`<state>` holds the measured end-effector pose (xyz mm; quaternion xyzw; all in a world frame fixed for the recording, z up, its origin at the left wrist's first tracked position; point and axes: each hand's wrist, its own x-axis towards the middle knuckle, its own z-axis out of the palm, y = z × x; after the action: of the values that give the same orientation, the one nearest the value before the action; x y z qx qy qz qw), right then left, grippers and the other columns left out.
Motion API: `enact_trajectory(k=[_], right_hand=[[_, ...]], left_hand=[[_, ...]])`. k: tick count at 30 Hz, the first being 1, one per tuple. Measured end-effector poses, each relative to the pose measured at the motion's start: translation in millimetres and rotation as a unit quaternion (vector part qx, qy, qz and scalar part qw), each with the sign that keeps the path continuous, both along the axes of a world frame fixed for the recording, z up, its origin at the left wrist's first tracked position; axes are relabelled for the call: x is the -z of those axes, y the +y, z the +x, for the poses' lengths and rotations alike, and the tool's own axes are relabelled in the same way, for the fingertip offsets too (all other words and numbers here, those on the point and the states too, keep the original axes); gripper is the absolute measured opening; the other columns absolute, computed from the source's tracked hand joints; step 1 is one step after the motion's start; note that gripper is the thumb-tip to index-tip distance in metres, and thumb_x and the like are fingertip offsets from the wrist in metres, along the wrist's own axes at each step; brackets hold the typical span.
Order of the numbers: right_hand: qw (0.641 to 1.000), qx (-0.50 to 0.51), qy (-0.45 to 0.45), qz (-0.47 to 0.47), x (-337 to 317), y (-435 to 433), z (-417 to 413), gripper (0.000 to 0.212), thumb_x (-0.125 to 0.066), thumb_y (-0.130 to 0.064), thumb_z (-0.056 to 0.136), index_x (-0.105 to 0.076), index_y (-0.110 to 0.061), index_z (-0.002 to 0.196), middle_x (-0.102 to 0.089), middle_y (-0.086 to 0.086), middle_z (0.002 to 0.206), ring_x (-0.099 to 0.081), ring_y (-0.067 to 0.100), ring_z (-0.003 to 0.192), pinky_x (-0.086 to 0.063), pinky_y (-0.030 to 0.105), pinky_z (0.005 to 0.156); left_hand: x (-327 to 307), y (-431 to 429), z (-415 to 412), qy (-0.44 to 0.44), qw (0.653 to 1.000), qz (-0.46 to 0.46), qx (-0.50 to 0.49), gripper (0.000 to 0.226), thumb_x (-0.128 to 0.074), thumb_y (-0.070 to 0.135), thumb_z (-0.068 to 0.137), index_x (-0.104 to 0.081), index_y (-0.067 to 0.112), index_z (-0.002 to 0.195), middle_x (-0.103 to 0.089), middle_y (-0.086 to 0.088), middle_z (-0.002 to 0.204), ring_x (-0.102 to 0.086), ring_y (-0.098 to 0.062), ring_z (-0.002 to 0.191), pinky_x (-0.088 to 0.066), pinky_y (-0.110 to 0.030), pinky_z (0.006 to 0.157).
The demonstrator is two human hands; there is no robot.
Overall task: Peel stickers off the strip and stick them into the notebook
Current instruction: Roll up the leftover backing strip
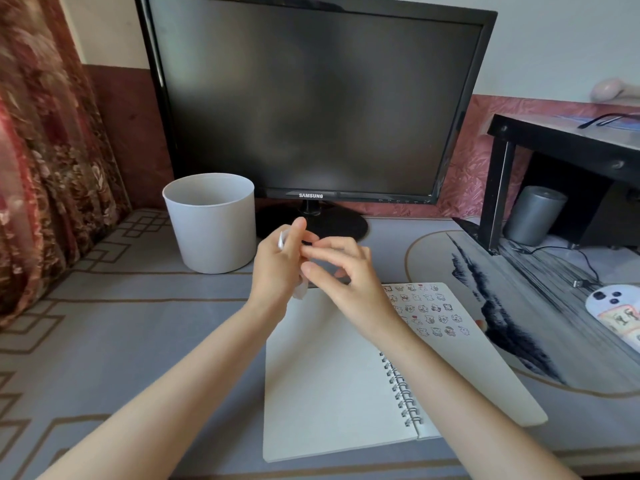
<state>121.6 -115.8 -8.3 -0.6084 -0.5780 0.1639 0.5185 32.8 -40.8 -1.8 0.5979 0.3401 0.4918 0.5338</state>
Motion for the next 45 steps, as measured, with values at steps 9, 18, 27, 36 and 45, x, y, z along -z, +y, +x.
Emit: enact_trajectory(k=[9, 18, 27, 36, 45], right_hand=[[0.993, -0.034, 0.113, 0.027, -1.0, 2.4, -7.3, 0.016, -0.072, 0.000, 0.078, -0.067, -0.014, 0.084, -0.065, 0.006, 0.077, -0.062, 0.026, 0.070, -0.054, 0.030, 0.058], [0.984, 0.084, 0.104, 0.122, 6.0, 23.6, -18.3, 0.006, -0.072, -0.004, 0.078, -0.072, -0.009, 0.077, -0.069, 0.003, 0.081, -0.065, 0.022, 0.080, -0.054, 0.037, 0.074], [0.989, 0.078, -0.108, 0.062, 19.7, 13.8, -8.3, 0.038, -0.059, -0.035, 0.084, -0.063, -0.032, 0.122, -0.051, -0.009, 0.112, -0.035, 0.011, 0.105, -0.026, 0.007, 0.095], [0.994, 0.005, 0.108, 0.011, 7.9, 8.5, -14.3, 0.034, -0.080, -0.011, 0.073, -0.058, -0.021, 0.097, -0.063, 0.005, 0.086, -0.067, 0.023, 0.072, -0.057, 0.038, 0.060], [0.956, -0.009, 0.292, 0.029, 1.7, 11.4, -18.4, 0.020, -0.068, 0.010, 0.077, -0.063, 0.000, 0.094, -0.068, 0.009, 0.074, -0.066, 0.011, 0.055, -0.052, 0.019, 0.052]], left_hand=[[5.3, 1.8, 0.0, -0.040, 0.998, -0.048, 0.002, 0.034, -0.043, 0.039, 0.099, -0.059, 0.018, 0.078, -0.042, 0.001, 0.071, -0.044, -0.016, 0.062, -0.037, -0.027, 0.054], [5.3, -6.3, -1.5, -0.055, 0.989, -0.088, 0.104, 0.051, -0.024, 0.047, 0.101, -0.052, 0.007, 0.085, -0.054, -0.015, 0.074, -0.047, -0.022, 0.055, -0.044, -0.017, 0.048], [6.6, 2.2, -14.4, -0.084, 0.991, -0.083, 0.062, 0.029, -0.033, 0.017, 0.103, -0.061, 0.019, 0.114, -0.047, -0.007, 0.083, -0.046, -0.016, 0.070, -0.043, -0.021, 0.055], [1.9, -3.4, -13.8, -0.131, 0.984, -0.115, 0.043, 0.038, -0.031, -0.002, 0.094, -0.056, 0.022, 0.111, -0.053, -0.002, 0.103, -0.052, -0.012, 0.068, -0.042, -0.026, 0.050], [13.9, -1.4, -12.7, -0.112, 0.990, -0.073, 0.043, 0.031, -0.031, -0.004, 0.091, -0.053, 0.015, 0.103, -0.049, -0.002, 0.081, -0.051, -0.014, 0.065, -0.041, -0.026, 0.051]])
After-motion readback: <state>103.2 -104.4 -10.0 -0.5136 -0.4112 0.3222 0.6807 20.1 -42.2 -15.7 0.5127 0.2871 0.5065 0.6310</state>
